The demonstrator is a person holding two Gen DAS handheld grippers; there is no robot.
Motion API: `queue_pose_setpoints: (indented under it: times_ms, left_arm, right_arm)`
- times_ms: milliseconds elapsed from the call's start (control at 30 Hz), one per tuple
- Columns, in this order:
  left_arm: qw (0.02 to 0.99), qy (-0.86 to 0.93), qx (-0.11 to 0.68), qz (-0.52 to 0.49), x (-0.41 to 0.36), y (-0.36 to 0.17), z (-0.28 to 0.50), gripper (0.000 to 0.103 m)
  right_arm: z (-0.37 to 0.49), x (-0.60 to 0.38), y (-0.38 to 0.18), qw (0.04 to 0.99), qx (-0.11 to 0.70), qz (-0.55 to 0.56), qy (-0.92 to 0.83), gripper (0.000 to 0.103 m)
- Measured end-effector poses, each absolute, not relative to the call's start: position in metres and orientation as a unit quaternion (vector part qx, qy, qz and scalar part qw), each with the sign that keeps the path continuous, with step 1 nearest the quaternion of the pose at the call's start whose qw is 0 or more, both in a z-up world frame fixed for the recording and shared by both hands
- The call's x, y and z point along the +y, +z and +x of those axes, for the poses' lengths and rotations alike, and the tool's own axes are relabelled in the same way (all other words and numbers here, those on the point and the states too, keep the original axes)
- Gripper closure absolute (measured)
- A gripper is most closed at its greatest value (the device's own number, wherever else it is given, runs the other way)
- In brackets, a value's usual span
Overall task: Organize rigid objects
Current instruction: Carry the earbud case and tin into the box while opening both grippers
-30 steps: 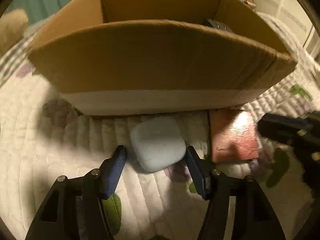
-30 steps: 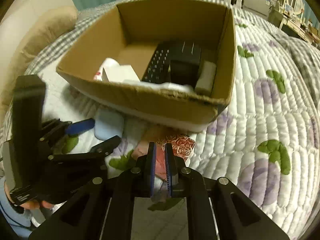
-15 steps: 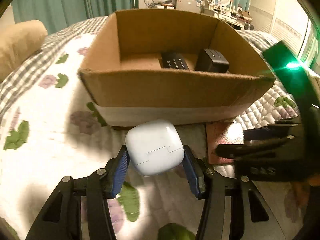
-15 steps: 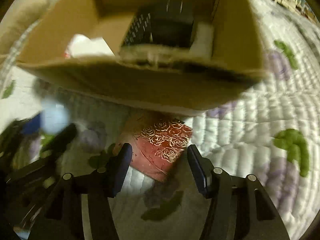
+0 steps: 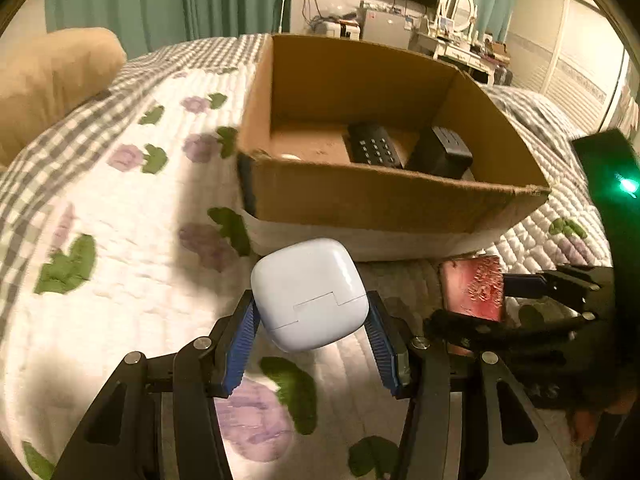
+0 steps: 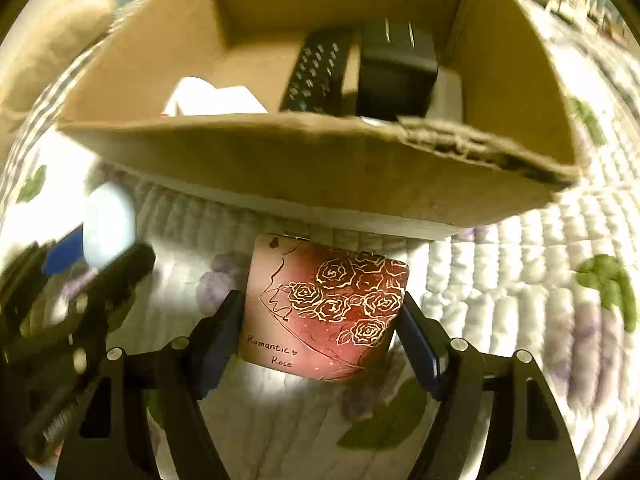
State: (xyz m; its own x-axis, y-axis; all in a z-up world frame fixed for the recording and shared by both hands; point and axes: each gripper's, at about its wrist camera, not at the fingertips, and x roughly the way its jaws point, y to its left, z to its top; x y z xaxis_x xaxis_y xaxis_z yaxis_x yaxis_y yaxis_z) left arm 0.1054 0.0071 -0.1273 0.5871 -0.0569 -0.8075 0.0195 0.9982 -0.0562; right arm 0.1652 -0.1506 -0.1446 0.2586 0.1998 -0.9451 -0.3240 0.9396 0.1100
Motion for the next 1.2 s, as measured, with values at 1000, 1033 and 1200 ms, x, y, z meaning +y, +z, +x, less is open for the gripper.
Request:
queue_pose_setpoints:
  times_ms: [1000,1033,1200]
  left_arm:
    - [0.953,-0.046,0.295,0.047,-0.009,0.012,0.204,0.05]
    - [0.952,-0.046,0.298,0.048,-0.01,0.007,0.21,0.05]
    - [0.944,-0.046,0.322,0.052,-0.011,-0.018,0.231,0.05]
  right_arm:
    - [0.232,-0.173,0.074,0.914,0.369,-0.036,0.167,0.03]
    - [0.239,-0.171,0.069,0.912,0.374,-0.039,0.166,0.03]
    - [0.269,-0.168,0.033,0.9,0.403,-0.036,0.161,0.03]
